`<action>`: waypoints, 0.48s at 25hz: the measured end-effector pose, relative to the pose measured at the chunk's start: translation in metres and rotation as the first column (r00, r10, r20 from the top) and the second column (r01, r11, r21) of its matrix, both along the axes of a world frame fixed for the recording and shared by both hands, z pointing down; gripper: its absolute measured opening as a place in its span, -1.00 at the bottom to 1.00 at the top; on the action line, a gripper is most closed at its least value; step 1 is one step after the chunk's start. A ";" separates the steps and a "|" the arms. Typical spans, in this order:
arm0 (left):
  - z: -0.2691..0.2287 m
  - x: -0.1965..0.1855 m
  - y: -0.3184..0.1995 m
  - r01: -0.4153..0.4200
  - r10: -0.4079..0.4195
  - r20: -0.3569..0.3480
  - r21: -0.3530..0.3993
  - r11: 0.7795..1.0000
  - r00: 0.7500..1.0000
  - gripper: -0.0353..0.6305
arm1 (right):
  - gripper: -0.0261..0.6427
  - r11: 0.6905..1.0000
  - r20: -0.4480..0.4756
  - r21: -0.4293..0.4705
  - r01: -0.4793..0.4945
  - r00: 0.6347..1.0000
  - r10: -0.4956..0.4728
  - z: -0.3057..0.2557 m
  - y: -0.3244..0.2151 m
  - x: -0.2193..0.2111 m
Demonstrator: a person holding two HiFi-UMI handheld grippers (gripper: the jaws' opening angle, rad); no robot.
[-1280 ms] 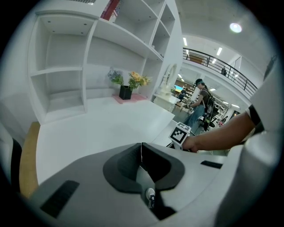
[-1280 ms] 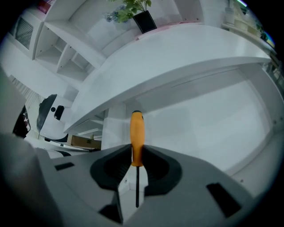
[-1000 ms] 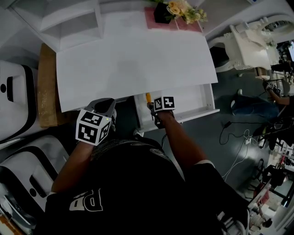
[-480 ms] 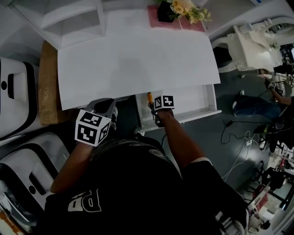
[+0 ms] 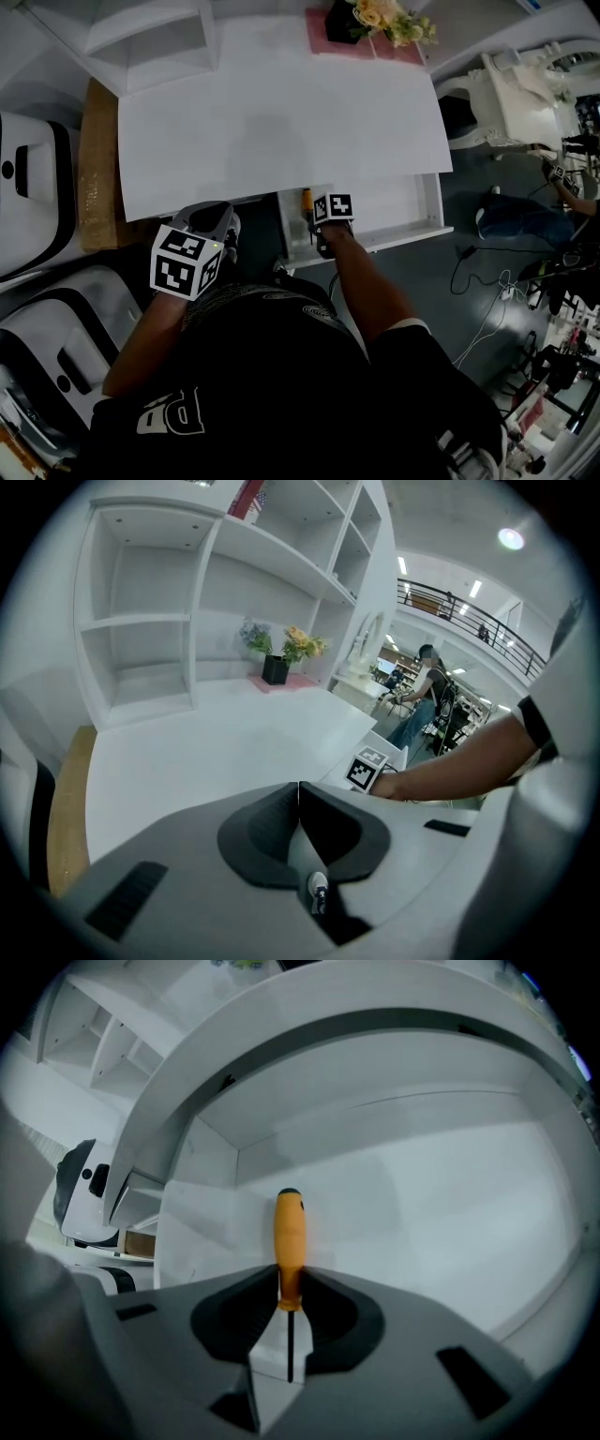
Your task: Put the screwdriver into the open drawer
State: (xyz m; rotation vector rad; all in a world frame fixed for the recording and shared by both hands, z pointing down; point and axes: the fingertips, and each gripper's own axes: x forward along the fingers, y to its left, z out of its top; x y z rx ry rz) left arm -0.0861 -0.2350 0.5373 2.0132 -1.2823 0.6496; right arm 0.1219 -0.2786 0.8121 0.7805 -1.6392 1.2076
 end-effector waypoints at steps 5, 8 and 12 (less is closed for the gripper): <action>0.000 -0.002 0.000 0.007 -0.007 0.000 -0.004 1.000 1.000 -0.85 | -0.67 0.998 -0.032 0.010 0.057 0.998 -0.056 0.002 0.000 0.000; -0.001 -0.003 0.000 0.009 -0.009 0.001 -0.006 1.000 1.000 -0.85 | -0.66 0.997 -0.038 0.011 0.076 0.996 -0.075 0.001 0.000 0.000; 0.000 -0.003 0.002 0.009 -0.009 0.001 -0.008 1.000 1.000 -0.85 | -0.66 0.996 -0.041 0.018 0.089 0.995 -0.088 0.002 0.001 0.000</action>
